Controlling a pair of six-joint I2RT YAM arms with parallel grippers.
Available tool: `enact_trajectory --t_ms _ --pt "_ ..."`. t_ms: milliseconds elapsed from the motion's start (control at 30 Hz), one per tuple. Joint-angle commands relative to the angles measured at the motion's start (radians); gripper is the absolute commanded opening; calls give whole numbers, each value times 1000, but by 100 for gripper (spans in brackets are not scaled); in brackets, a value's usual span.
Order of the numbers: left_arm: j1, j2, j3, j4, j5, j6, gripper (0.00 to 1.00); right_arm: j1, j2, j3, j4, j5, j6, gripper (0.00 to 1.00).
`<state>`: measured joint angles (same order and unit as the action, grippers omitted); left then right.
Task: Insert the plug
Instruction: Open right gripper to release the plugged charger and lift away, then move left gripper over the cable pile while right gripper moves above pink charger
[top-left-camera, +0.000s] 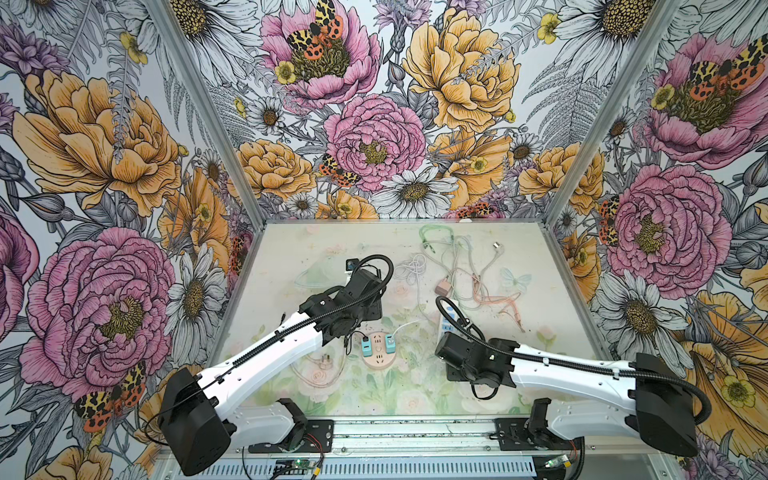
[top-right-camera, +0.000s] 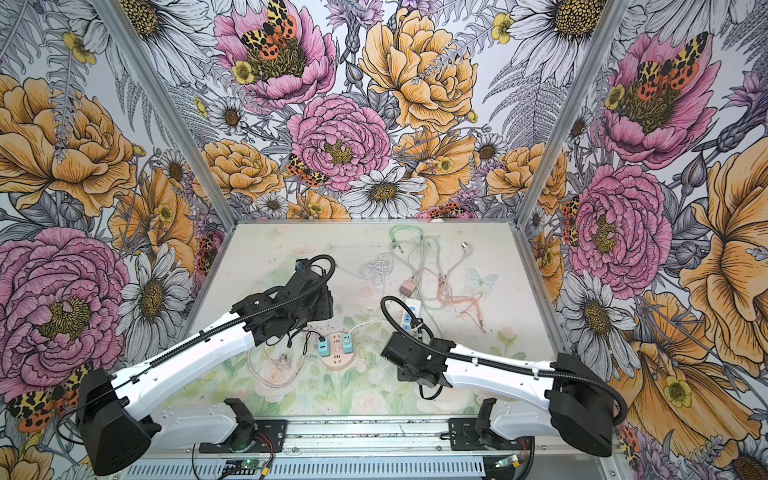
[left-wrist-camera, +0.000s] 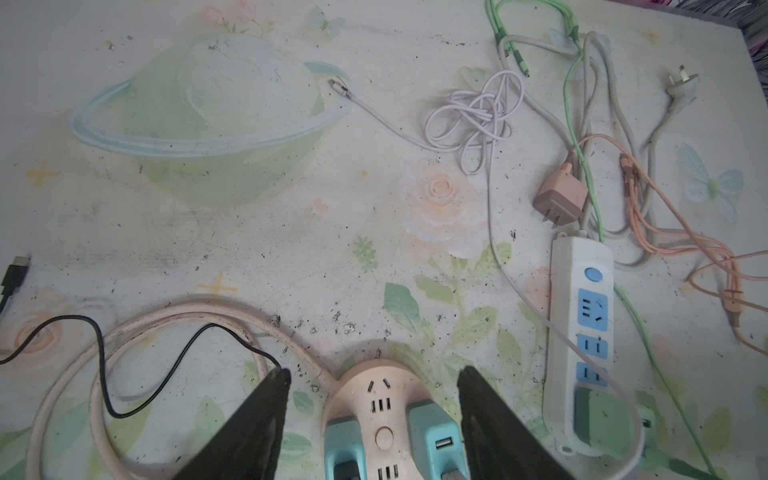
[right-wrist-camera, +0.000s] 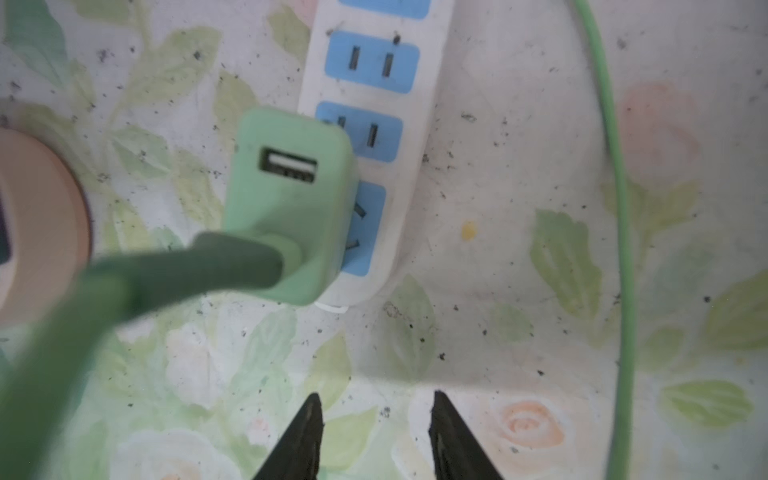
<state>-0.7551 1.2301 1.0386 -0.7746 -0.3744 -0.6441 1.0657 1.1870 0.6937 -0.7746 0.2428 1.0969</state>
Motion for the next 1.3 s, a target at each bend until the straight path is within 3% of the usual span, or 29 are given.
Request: enact_trajectory --t_ms 0,133,300,467,700,800,1033,1267 --pt "2 -22 38 -18 -8 16 67 4 -105 23 -80 3 -18 45" --pt "0 -13 63 -23 -6 32 67 -7 -187 67 -171 -6 -68 46" --pt "-2 25 127 -38 9 79 67 -80 -301 176 -326 92 -142 49" --pt "-1 102 228 -51 45 156 67 -300 -367 289 -337 114 -298 56" --pt "-2 255 377 -68 109 257 67 -599 -214 446 -329 98 -510 63" --pt "-5 330 442 -85 134 294 67 -715 -157 478 -277 32 -577 63" --pt "-6 515 590 -86 188 336 67 -1038 -29 465 -80 -330 -579 62" --pt "1 779 850 -85 231 351 67 -1107 132 495 -24 -409 -577 57"
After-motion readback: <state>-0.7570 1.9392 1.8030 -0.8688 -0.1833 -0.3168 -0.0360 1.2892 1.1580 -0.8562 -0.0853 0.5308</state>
